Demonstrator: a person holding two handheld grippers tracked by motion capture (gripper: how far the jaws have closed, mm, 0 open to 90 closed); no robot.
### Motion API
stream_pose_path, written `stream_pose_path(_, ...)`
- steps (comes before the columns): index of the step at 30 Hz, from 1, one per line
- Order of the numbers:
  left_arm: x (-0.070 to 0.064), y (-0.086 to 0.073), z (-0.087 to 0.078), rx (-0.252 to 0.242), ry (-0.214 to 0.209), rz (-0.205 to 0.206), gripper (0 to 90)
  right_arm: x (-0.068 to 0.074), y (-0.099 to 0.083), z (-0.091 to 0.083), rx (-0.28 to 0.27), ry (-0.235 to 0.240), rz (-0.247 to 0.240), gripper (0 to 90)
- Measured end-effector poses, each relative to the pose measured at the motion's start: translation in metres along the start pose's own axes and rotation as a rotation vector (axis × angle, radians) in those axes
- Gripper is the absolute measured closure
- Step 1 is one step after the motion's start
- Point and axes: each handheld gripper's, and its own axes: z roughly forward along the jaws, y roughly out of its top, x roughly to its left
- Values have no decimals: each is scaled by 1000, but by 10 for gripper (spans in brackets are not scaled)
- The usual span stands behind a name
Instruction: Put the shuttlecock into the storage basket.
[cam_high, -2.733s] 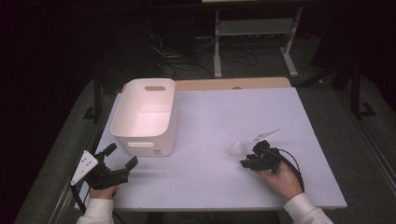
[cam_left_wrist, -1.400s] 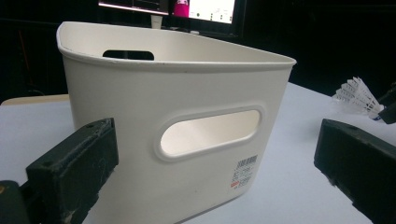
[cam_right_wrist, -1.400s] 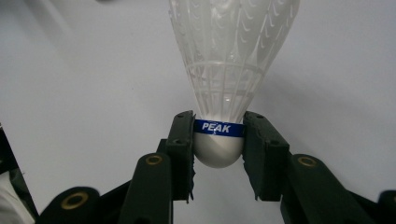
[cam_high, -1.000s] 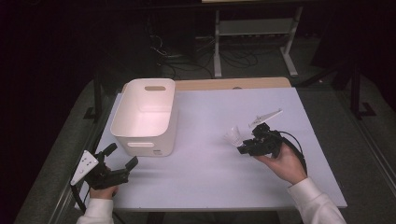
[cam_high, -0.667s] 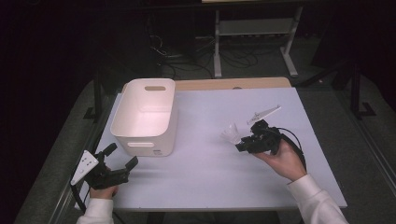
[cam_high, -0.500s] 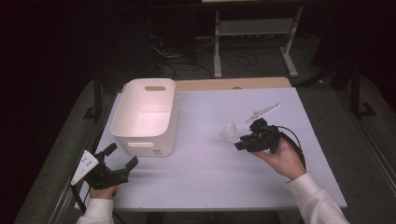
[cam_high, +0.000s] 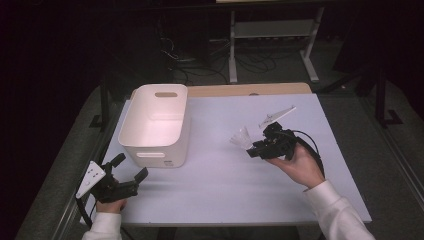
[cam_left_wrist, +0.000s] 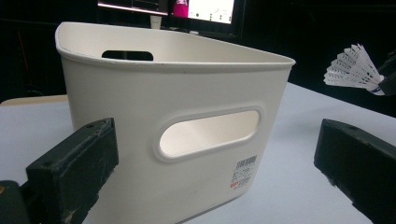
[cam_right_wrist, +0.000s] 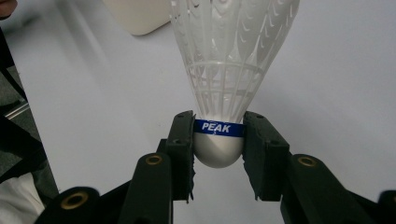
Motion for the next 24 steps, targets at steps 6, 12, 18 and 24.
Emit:
stream_pose_path(6, 0, 0, 0, 2, 0, 2, 0, 3, 8, -1, -6, 3, -11, 641)
stream_pose_path(12, 0, 0, 0, 2, 0, 4, 0, 7, 16, -1, -10, 8, -32, 641)
stream_pose_path(18, -1, 0, 0, -4, -2, 0, 0, 10, 25, 0, -9, 11, -49, 641)
stream_pose_path(24, 0, 0, 0, -2, -2, 1, 0, 14, 31, 1, -2, 16, -57, 640)
